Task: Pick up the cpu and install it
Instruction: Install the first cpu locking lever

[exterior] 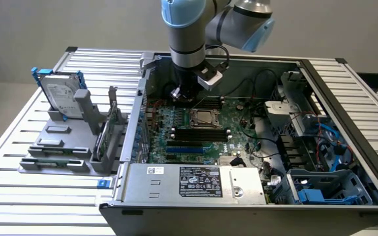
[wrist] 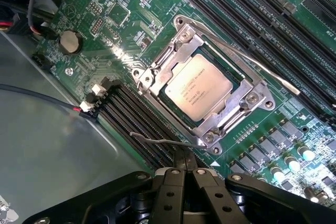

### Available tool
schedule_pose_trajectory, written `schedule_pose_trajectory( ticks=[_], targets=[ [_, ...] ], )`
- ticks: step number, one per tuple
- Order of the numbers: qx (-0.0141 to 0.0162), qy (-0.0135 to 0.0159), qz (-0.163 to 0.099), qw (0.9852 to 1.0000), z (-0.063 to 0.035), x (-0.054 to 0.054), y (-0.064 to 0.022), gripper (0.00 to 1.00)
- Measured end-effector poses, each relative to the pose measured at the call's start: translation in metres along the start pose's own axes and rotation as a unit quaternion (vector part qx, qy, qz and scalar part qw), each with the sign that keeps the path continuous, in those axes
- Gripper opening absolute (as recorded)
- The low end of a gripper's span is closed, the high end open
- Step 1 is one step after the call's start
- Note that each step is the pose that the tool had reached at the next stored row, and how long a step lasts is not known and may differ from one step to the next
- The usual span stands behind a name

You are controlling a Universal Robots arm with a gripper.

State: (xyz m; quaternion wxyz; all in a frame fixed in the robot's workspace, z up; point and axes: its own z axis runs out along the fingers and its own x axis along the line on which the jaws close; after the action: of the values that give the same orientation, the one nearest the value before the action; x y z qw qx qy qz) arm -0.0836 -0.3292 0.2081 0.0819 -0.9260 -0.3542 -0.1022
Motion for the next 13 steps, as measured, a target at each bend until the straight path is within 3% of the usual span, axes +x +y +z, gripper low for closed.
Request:
schedule_pose_trajectory(
  ticks=[13],
  targets=[
    [-0.0042,-0.0034,-0.001,1.0000,-0.0002,-0.0015,0.0024,0.11]
  ],
)
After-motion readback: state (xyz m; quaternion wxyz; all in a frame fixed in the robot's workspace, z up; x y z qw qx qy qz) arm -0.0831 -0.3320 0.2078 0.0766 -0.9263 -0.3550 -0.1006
